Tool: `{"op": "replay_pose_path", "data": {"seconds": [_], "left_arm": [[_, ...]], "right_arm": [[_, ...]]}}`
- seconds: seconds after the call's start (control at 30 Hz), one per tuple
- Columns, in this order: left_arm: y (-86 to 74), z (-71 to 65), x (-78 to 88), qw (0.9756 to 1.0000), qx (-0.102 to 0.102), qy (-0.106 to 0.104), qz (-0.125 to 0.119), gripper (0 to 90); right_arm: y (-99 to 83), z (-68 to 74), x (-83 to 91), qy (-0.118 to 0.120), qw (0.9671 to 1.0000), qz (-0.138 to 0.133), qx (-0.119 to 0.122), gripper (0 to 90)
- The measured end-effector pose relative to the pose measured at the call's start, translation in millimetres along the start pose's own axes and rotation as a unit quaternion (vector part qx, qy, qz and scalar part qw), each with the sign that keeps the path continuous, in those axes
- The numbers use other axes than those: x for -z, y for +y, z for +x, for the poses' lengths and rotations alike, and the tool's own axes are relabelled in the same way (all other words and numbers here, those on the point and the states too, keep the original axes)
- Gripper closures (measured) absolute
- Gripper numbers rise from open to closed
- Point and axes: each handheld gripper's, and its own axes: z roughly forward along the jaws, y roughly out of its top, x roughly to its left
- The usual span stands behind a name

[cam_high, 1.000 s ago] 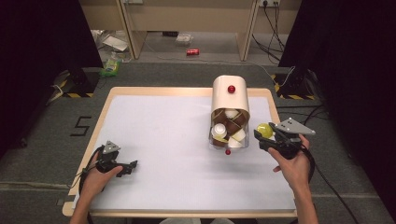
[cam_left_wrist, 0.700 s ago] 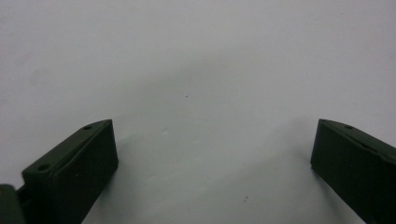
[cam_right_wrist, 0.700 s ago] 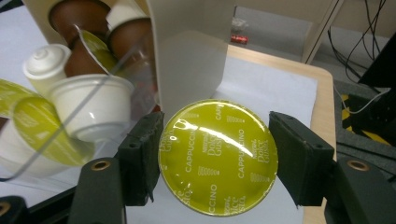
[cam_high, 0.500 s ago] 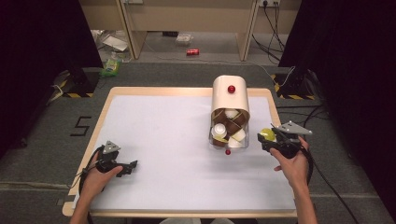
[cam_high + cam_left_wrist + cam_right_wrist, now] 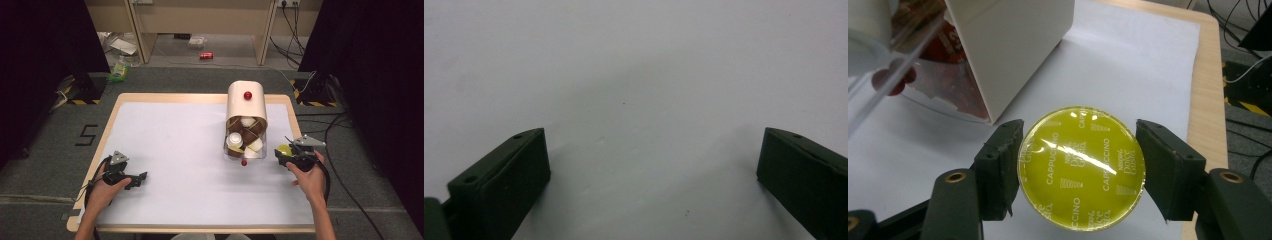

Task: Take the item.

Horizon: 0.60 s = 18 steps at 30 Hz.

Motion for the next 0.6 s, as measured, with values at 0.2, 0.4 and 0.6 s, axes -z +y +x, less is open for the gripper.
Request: {"op": "replay_pose_path", "data": {"seconds": [0.2,0.4,0.6], "left_arm": [[0.0,0.0,0.0,1.0,0.0,0.0,0.0,0.2],[0.0,-0.1,-0.1,1.0,0.0,0.0,0.0,0.2],[0.0,-0.1,-0.1,1.0,0.0,0.0,0.0,0.1]], "right_arm": [[-3.6,1.1,-5.6,-0.001,1.0,0.008,0.006,38.5],[-7.3,3.5,-11.4,0.001,0.9998,0.017,0.01,38.5],[-11.1,6.0,-18.1,0.001,0.9995,0.028,0.013,38.4]]}}
